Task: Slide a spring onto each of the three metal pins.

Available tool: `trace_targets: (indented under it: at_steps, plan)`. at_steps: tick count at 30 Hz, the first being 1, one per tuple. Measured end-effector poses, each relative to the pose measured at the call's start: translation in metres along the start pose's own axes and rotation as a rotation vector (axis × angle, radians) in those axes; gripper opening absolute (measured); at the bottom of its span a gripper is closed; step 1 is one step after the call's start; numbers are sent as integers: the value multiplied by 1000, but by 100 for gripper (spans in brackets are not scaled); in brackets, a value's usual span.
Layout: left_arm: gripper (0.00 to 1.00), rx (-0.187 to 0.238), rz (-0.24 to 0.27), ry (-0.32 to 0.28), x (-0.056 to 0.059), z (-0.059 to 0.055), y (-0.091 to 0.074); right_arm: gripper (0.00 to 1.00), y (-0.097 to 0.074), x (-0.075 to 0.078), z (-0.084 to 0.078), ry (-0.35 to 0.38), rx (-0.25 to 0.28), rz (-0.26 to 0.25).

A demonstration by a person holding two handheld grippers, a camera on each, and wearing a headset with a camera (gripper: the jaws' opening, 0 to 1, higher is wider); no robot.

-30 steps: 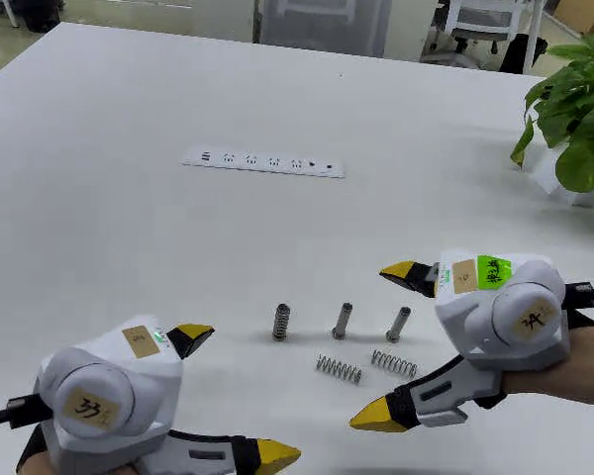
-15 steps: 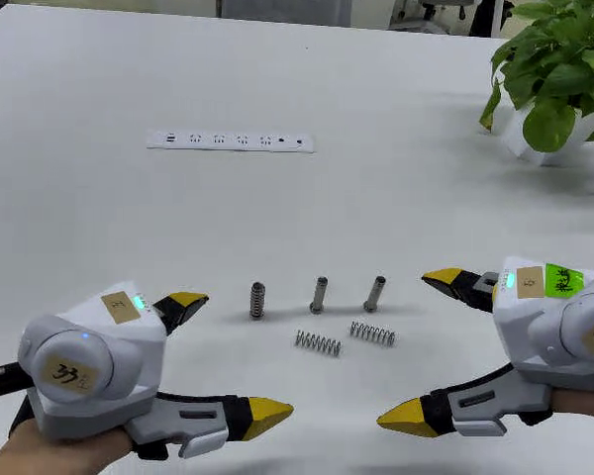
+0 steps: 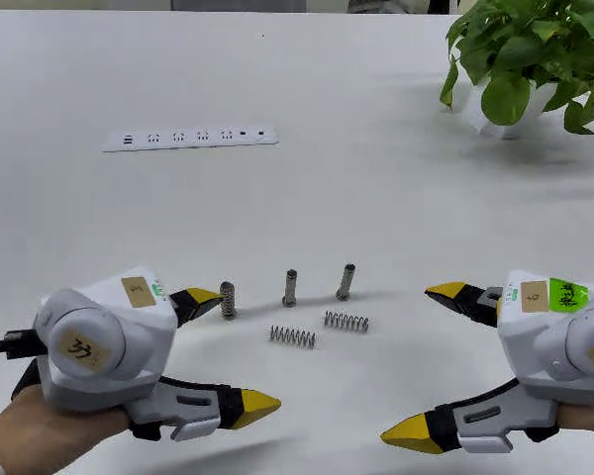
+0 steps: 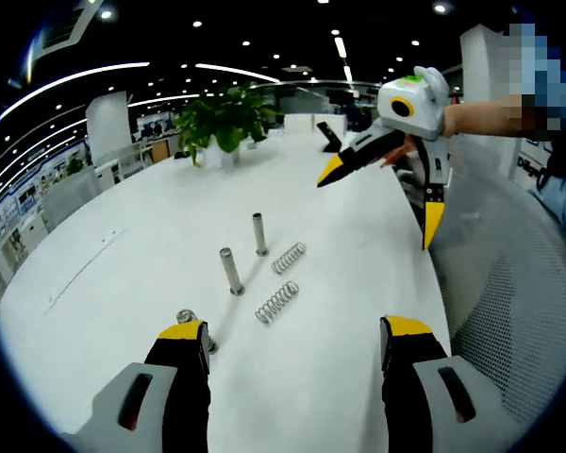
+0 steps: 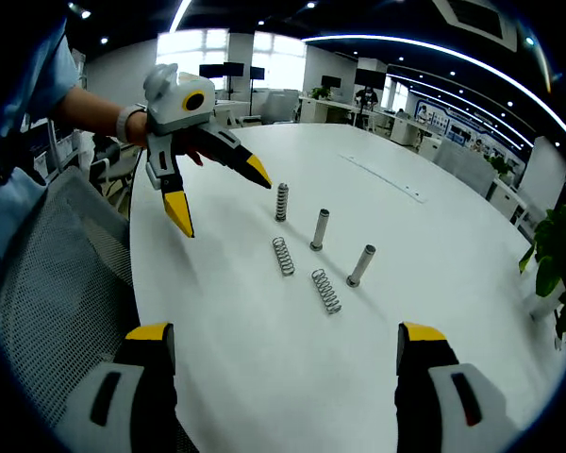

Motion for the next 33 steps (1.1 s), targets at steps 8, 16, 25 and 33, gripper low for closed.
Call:
trace_targets:
  at_steps: [8,16,25,33]
  plan:
    - [63,-120,-74,142,-2,9,21,99,-5,-1,-14,42,-3,-7]
    - [41,-228,-103,212,-17,12,37,98,-6,-4,-21,67,-1,5]
    - [29,-326,-116,257,-21,12,51,98,-5,-6,-24,83,5,12]
    - [20,-384,-127,294,-26,12,62,97,-4,-5,-23,104,21,12]
Point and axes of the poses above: the centre of the closed fingertips' face, and the gripper's own axes: y roughly forward along the fingers, x roughly to its right, z roughly out of its top, the point moved 3 cm from there along -y, roughly backward along the fingers, and after that the axes turned 11 degrees about -x, right-handed, at the moved point
